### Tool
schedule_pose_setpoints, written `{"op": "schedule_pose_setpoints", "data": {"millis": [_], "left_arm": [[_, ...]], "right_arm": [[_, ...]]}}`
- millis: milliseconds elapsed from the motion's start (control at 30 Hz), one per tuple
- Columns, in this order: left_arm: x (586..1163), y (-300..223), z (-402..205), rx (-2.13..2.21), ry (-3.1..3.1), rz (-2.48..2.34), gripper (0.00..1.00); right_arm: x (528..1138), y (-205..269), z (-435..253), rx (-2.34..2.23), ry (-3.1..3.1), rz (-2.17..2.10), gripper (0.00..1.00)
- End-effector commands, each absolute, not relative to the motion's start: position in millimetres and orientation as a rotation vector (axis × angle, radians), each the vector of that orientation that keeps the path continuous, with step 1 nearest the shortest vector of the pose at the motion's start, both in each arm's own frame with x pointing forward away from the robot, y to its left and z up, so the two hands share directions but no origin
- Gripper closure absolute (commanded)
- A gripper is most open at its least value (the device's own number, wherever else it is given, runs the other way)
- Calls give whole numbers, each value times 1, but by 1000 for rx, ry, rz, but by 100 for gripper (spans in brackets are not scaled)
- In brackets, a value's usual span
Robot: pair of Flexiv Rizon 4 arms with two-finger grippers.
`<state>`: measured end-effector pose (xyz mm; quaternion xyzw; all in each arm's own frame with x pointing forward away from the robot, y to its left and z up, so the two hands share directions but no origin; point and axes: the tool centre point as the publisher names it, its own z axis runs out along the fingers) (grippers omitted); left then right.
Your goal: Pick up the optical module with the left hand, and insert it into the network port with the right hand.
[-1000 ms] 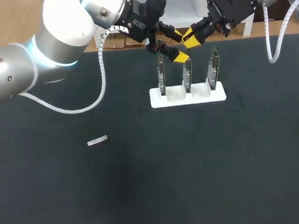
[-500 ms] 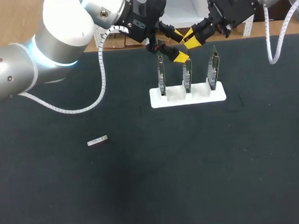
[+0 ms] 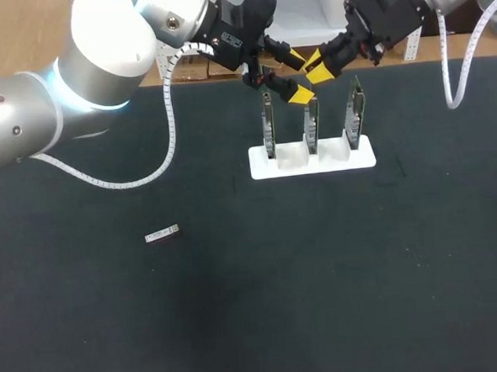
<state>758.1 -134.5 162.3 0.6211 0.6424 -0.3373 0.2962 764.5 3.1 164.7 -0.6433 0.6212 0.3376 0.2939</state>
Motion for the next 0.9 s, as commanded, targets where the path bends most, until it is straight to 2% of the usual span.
{"op": "schedule_pose_setpoints", "data": {"millis": [33, 867, 900], "left_arm": [[757, -134, 162, 1651, 1707, -895, 0], [757, -134, 162, 1651, 1707, -895, 0], [757, -134, 162, 1651, 1707, -895, 0]], "right_arm": [[764, 3, 163, -1713, 1659, 899, 100], [760, -1, 157, -1728, 1679, 882, 100], [759, -1, 157, -1726, 1678, 882, 94]]}}
